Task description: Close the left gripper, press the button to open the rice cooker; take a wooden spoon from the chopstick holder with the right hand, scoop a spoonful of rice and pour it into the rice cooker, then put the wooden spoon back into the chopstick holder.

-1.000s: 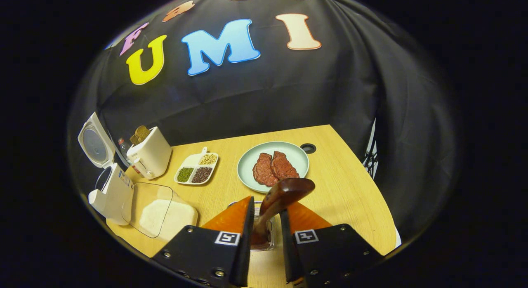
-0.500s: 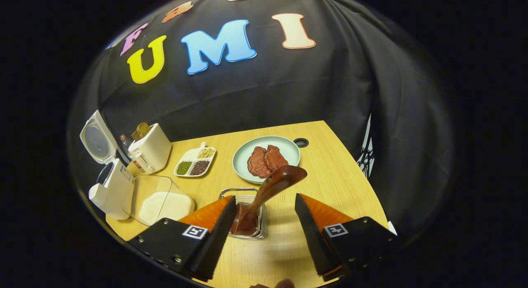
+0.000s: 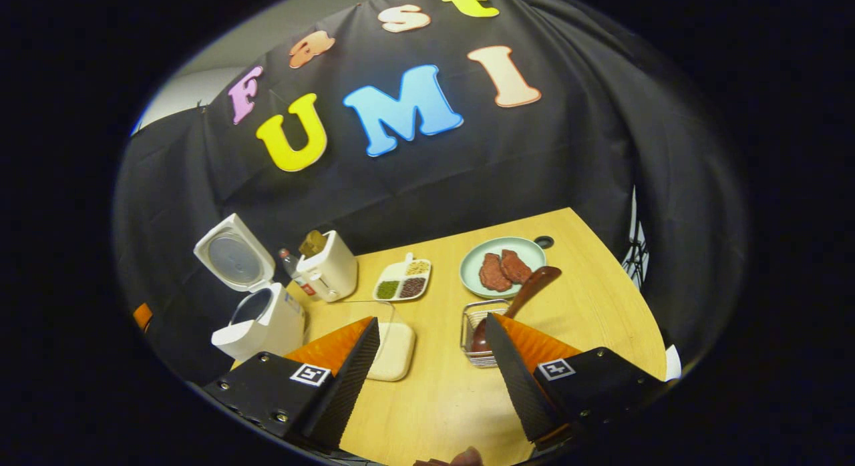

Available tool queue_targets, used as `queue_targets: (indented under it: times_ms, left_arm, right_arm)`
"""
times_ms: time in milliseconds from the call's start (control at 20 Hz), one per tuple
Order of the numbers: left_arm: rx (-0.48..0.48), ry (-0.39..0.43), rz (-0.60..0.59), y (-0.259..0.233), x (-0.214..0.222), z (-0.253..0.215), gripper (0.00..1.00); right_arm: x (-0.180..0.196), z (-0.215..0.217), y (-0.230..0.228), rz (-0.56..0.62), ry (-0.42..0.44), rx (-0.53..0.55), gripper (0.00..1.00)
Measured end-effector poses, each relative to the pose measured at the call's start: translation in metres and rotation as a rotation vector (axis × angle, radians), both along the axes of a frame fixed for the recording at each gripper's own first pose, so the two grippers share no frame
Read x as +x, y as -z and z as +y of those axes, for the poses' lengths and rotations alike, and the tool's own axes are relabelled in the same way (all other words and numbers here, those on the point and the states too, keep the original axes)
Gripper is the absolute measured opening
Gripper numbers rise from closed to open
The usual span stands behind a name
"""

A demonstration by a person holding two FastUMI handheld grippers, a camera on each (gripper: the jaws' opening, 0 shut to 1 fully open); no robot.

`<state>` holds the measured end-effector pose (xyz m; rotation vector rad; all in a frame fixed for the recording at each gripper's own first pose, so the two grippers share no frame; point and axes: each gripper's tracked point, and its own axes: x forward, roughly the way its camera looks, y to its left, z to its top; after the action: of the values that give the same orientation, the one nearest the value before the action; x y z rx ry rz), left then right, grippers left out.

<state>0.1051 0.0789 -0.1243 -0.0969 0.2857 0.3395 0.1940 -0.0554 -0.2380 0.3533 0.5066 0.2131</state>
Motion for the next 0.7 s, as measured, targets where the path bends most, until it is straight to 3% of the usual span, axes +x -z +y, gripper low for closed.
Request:
queue_targets:
  times_ms: [50,150,200,250,300,350,500,550,700]
  left_arm:
    - [0.002,0.006,-0.022,-0.005,0.009,0.007,0.18]
    - [-0.012,0.018,-0.047,-0.014,0.031,0.027,0.19]
    - [-0.021,0.027,-0.071,-0.019,0.044,0.037,0.11]
    - [-0.027,0.030,-0.095,-0.027,0.056,0.049,0.19]
    - [-0.033,0.035,-0.112,-0.033,0.071,0.059,0.11]
    - [-0.037,0.048,-0.124,-0.037,0.086,0.068,0.20]
    - [-0.038,0.061,-0.158,-0.046,0.137,0.099,0.19]
    - [-0.049,0.065,-0.158,-0.045,0.154,0.107,0.24]
    - [-0.044,0.027,-0.151,-0.041,0.200,0.136,0.26]
  right_arm:
    - [-0.008,0.014,-0.009,-0.009,-0.014,0.018,0.97]
    - [-0.024,0.035,-0.019,-0.005,-0.019,0.029,0.96]
    - [-0.032,0.046,-0.022,-0.002,-0.024,0.026,0.96]
    - [-0.039,0.056,-0.022,0.002,-0.027,0.016,0.96]
    - [-0.046,0.066,-0.022,0.011,-0.033,0.007,0.96]
    - [-0.052,0.077,-0.022,0.016,-0.035,0.006,0.96]
    - [-0.075,0.109,-0.022,0.033,-0.059,-0.003,0.96]
    - [-0.083,0.117,-0.019,0.038,-0.068,-0.025,0.97]
    - [-0.107,0.136,-0.015,0.056,-0.090,-0.074,0.97]
